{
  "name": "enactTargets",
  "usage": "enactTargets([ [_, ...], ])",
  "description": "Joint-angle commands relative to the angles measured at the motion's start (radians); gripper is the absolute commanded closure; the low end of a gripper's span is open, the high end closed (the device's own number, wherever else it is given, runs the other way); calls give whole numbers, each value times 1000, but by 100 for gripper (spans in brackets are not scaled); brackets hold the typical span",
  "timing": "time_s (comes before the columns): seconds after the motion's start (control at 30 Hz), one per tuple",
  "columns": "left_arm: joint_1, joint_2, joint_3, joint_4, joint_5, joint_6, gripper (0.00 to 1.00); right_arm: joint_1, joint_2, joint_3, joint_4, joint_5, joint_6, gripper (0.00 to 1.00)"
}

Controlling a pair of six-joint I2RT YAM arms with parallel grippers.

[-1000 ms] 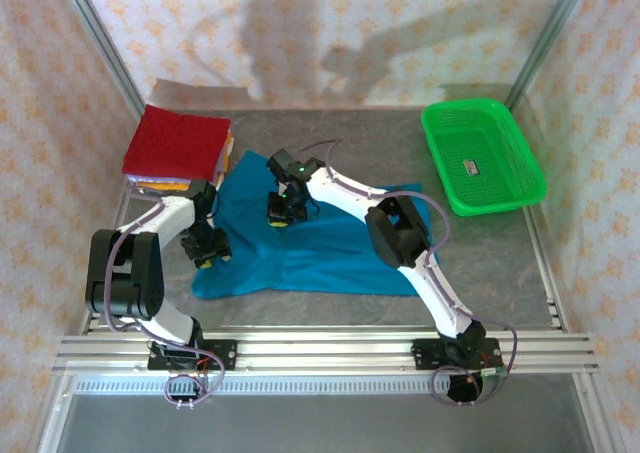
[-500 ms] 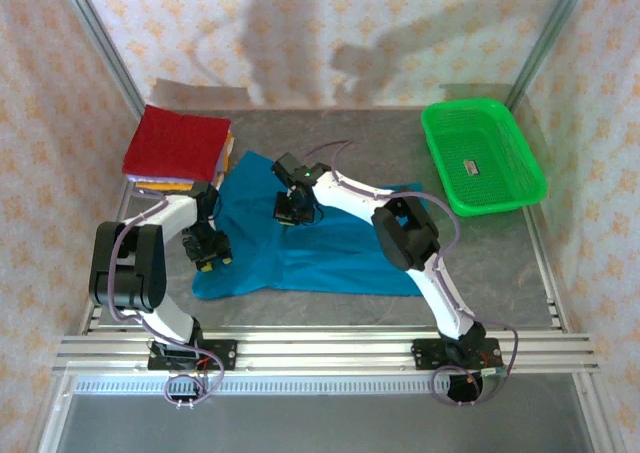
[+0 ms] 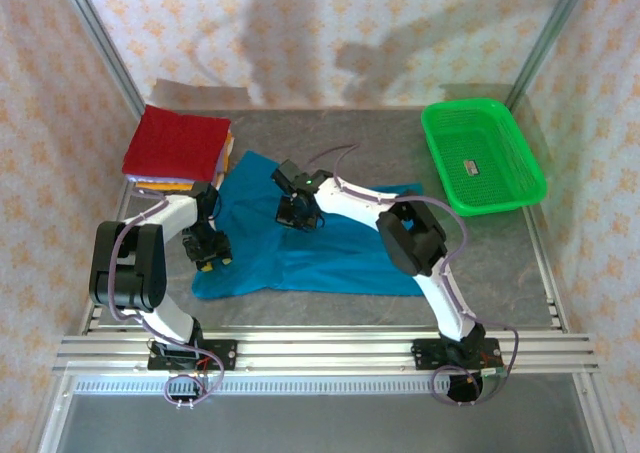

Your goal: Fold and stack the t-shirts

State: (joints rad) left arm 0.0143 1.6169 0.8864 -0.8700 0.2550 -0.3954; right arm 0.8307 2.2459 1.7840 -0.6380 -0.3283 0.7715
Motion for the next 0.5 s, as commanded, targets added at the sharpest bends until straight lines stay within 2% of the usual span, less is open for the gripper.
enactTargets([
  [0.0,6,30,-3,-19,-30,-2,59,8,-32,-27,-3,44,61,100],
  [0.2,5,34,21,-26,-31,7,59,11,-47,-25,-44,87,45,95],
  [0.37,-6,-17,120,-67,-5,4,59,9,-108,-26,-64,104,5,69],
  [0.47,-25,-24,265,-117,-10,5,57,-14,-170,-11,-125,146,-45,64],
])
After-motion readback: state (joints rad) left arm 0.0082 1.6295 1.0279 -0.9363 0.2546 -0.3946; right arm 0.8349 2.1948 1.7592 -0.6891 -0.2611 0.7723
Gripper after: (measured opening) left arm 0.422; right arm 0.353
